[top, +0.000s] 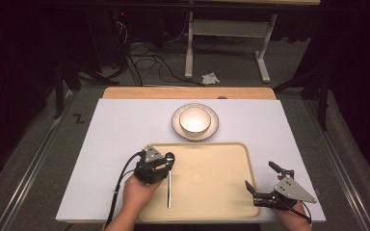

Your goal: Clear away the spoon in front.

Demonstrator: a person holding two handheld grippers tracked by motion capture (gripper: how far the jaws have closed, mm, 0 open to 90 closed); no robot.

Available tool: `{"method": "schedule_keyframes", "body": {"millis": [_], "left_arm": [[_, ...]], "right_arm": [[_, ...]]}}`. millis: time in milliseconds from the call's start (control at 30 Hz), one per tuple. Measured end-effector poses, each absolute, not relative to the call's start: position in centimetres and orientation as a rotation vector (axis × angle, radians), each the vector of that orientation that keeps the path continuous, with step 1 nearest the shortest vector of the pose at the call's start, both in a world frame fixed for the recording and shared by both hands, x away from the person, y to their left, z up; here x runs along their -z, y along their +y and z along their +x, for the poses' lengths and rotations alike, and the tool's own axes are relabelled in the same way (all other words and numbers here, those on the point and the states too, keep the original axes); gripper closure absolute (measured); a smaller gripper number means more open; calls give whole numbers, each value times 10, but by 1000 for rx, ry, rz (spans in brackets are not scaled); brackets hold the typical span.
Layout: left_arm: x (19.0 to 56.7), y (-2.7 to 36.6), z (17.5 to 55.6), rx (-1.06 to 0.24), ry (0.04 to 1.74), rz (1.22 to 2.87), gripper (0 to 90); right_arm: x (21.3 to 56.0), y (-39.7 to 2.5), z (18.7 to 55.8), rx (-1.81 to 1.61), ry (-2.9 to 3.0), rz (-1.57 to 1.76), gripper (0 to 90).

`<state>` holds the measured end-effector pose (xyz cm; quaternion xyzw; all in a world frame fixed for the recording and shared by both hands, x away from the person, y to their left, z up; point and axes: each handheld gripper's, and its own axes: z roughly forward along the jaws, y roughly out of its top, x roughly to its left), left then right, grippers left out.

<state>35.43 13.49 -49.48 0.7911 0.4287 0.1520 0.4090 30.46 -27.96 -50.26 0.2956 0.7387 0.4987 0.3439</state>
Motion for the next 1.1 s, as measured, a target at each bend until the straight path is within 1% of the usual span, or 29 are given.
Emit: {"method": "schedule_keyframes", "body": {"millis": [100,200,233,300,433,633,700,733,833,867,967,1100], "left_arm": [[490,148,346,-420,1062,1971,559],[488,157,339,-446,1053,1963,472],[485,166,333,-466,1045,1956,432],[483,177,327,-484,1042,1939,410],[479,199,313,-513,1054,1889,330],[478,228,292,-532,1041,1859,215],[481,234,286,-544,1048,1848,161],[483,238,283,-556,1054,1847,149],[483,242,277,-622,1071,1853,65],[483,242,277,-621,1073,1845,44],[484,241,276,-582,1067,1836,2],[484,235,276,-580,1047,1847,2]], "right_arm": [[502,-280,305,-1292,1919,764,6],[502,-280,304,-1291,1917,770,6],[502,-280,304,-1291,1917,768,7],[502,-280,304,-1290,1917,769,6],[502,-279,304,-1291,1916,773,6],[503,-279,304,-1287,1920,775,6],[503,-279,304,-1282,1920,775,7],[503,-279,304,-1281,1921,779,6],[503,-280,304,-1273,1918,783,6],[503,-280,304,-1276,1916,783,6],[503,-279,304,-1269,1917,790,6],[504,-278,305,-1271,1923,781,6]]}}
